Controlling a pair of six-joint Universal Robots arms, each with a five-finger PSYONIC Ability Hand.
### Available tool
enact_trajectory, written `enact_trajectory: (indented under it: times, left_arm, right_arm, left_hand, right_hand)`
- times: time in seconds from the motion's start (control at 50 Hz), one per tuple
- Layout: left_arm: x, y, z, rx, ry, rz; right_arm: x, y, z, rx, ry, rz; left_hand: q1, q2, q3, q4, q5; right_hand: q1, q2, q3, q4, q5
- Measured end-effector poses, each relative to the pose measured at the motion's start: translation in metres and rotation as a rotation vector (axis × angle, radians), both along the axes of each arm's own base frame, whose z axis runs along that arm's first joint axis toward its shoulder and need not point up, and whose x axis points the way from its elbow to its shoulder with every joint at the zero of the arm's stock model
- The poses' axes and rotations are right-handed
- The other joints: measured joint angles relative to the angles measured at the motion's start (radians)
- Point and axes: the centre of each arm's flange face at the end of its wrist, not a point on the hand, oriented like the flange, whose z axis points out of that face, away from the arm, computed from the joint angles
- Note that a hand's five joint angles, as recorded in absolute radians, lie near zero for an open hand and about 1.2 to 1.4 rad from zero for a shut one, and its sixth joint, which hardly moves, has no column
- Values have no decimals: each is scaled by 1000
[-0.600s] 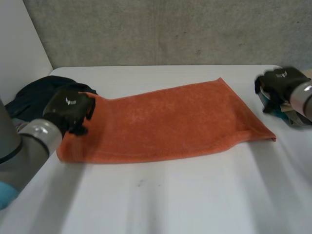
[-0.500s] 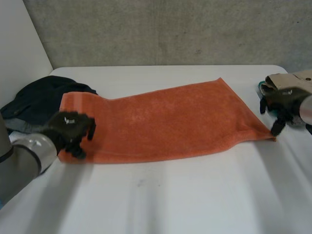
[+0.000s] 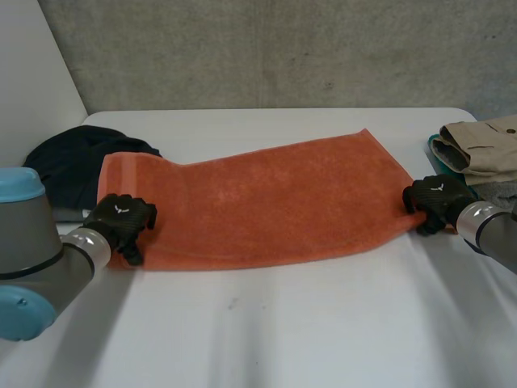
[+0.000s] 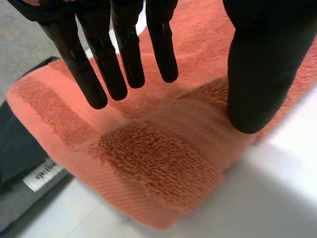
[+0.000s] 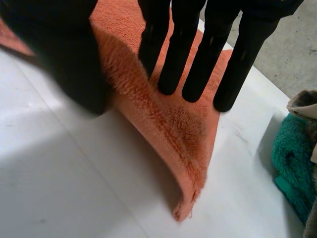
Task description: Fold the laundry.
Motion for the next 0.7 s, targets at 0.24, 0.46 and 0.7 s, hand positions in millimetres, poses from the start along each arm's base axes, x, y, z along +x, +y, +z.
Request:
enact_trajectory:
  times: [0.24,0.46,0.7]
  left_arm:
    - [-14,-23,-17,-81,-46,-22]
    - [-15,-11,35,-170,-29,-24]
    - [-3,54,135,-175,174,-4]
  right_arm:
    - [10,7,5,-21,-14,48]
    - [4,12,35,-55,7,17]
    - [-12,41,138,-173,76,-35]
  left_hand:
    - [505,478,458,469,469]
    - [566,600,586,607,571]
    - [566,600,590,608,571]
  right_hand:
    - [134,198,213,222,212]
    - [134,198,213,224,212]
    - [134,198,213,225,212]
